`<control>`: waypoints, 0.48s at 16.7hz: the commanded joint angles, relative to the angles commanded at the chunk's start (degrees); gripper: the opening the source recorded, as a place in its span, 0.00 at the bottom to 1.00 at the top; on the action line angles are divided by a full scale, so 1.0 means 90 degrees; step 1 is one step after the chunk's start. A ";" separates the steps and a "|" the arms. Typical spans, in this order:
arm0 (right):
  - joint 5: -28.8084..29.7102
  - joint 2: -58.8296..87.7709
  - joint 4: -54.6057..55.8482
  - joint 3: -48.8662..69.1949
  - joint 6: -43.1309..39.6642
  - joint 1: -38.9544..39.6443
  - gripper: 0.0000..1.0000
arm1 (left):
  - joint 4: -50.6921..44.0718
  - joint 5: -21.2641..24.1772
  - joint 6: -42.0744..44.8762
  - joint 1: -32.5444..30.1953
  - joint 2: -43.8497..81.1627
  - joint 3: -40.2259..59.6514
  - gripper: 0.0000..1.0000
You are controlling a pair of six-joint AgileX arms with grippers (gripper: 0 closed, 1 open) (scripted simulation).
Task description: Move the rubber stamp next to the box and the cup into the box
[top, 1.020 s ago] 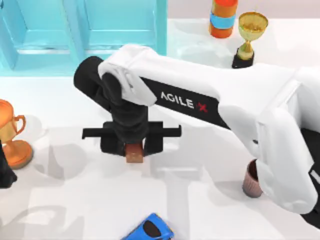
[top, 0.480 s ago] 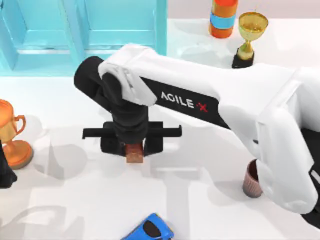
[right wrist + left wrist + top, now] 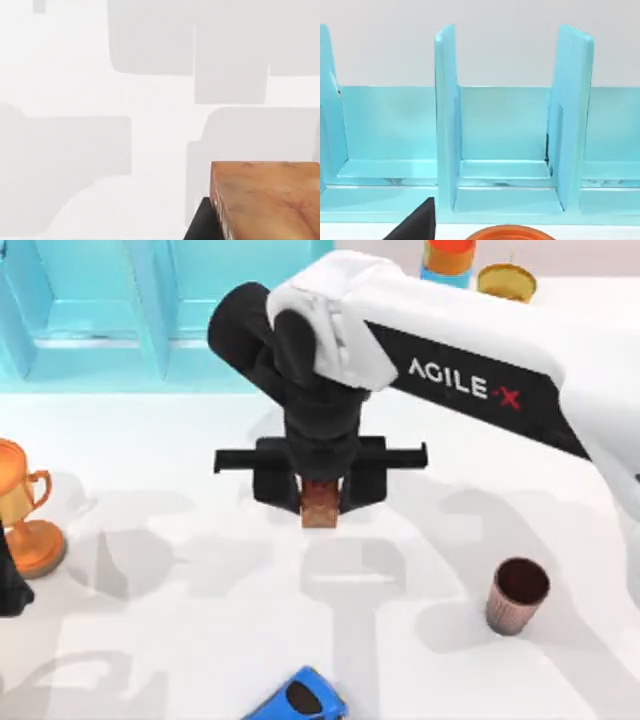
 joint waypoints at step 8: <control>-0.0042 -0.1083 -0.0306 -0.0856 -0.0444 -0.0438 0.00 | 0.0000 0.0000 0.0000 0.0000 0.0000 0.0000 1.00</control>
